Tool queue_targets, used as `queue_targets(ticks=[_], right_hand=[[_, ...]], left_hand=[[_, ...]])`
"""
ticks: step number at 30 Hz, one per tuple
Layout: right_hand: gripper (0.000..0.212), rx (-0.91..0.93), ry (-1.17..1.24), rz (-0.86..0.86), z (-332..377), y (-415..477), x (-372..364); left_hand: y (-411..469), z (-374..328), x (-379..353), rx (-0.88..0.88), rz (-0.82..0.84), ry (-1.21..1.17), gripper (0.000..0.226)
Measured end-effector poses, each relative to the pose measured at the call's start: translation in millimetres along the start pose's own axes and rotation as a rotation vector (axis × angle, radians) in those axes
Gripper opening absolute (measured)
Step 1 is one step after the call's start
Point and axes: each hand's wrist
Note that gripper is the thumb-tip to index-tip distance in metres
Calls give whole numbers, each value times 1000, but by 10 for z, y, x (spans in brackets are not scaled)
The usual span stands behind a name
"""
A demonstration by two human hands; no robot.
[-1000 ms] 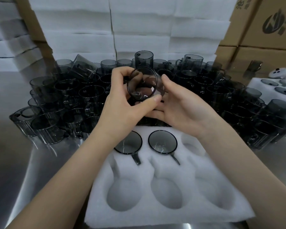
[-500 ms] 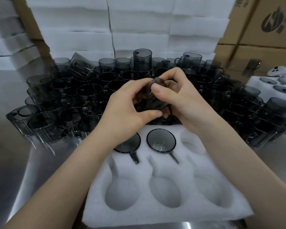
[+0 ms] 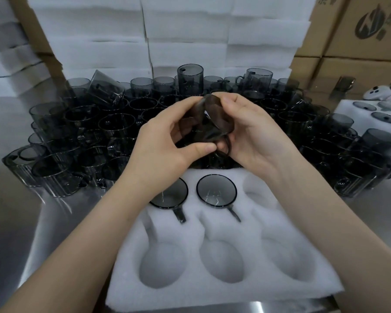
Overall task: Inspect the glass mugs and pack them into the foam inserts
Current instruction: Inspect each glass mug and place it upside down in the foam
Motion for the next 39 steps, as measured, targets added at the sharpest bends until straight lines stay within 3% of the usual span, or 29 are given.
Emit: queue_targets(ticks=[3,5,13,16,21,26,32,39], right_hand=[[45,-39,44,123,18,2,41],[51,-30,16,142,6,-6,57],[19,133,-221,-143,-68,-7,-5],[25,198,-246,-205,-86,8,-13],[14,167,-207,-170,-39,0,1],[42,12,-448,-68,-30,-21,8],[43,8,-297,44,-7,-36,2],[29,43,-184,212,16,-49,54]], left_hand=[[16,25,16,34,-26,-93,60],[20,40,17,55,-22,-103,59],[-9,14,-10,-11,18,226,64],[-16,17,-30,0,1,213,62],[7,12,-26,41,-166,-8,54],[5,12,-20,29,-235,-73,55],[-9,11,10,-32,-180,3,72],[-8,-36,39,-25,-215,-42,60]])
Point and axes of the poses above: each hand's wrist, its own y-axis towards the middle knuckle, its own x-axis out of the back of the hand, z = x × y, and after that the axes turned 2 degrees about -x, right-handed
